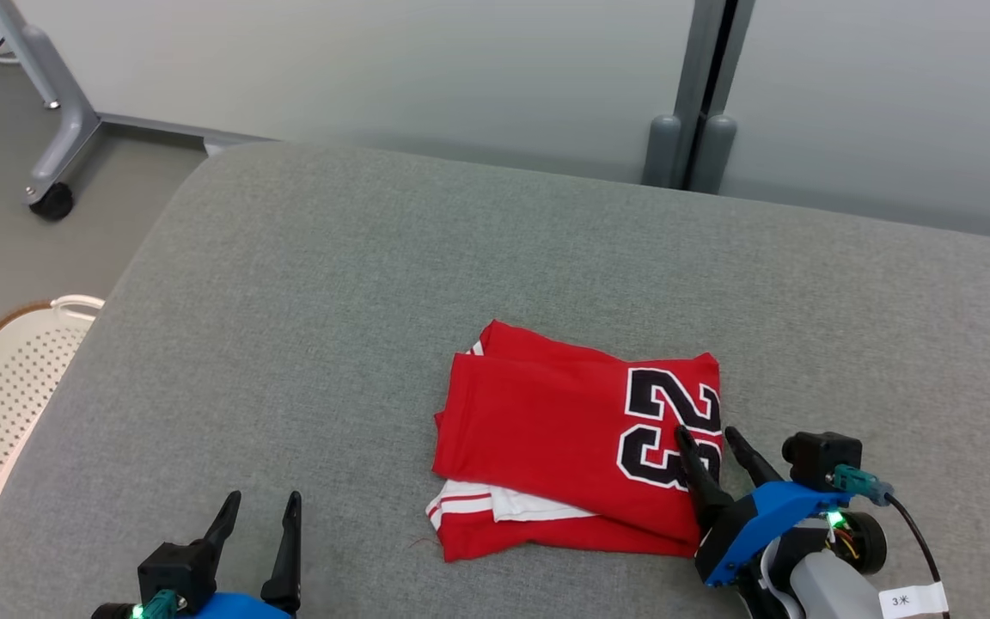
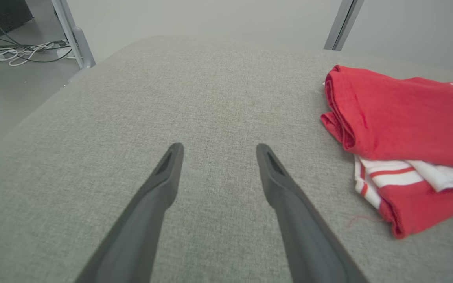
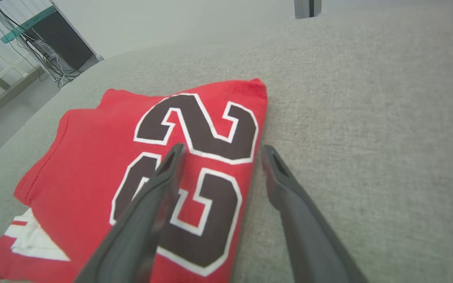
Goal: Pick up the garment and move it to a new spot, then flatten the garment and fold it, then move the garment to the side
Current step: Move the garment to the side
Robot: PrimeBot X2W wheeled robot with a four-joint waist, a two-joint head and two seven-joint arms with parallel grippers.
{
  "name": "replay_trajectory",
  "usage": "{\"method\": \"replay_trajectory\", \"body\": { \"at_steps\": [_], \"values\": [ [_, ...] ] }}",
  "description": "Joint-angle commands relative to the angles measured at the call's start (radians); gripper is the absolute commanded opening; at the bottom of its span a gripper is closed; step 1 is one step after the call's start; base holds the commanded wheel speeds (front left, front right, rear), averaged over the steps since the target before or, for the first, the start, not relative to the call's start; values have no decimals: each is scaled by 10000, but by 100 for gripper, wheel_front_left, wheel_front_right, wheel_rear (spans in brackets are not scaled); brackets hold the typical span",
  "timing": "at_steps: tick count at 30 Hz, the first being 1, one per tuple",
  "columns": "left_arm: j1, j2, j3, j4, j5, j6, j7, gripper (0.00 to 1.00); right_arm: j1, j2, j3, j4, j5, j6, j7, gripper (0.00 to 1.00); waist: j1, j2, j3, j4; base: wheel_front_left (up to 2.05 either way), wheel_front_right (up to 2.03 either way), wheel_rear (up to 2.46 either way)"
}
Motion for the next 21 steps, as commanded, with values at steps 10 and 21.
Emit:
{"method": "replay_trajectory", "body": {
  "at_steps": [10, 21],
  "values": [
    [-278, 207, -250, -194, -441, -12, -20, 100, -514, -39, 570, 728, 660, 2, 10, 0, -1, 0, 456, 32, 0, 0, 0],
    [91, 37, -357, -630, -321, -13, -18, 100, -48, -56, 503, -838, 80, 0, 1, 0, -1, 0, -76, -2197, 0, 0, 0]
  ]
}}
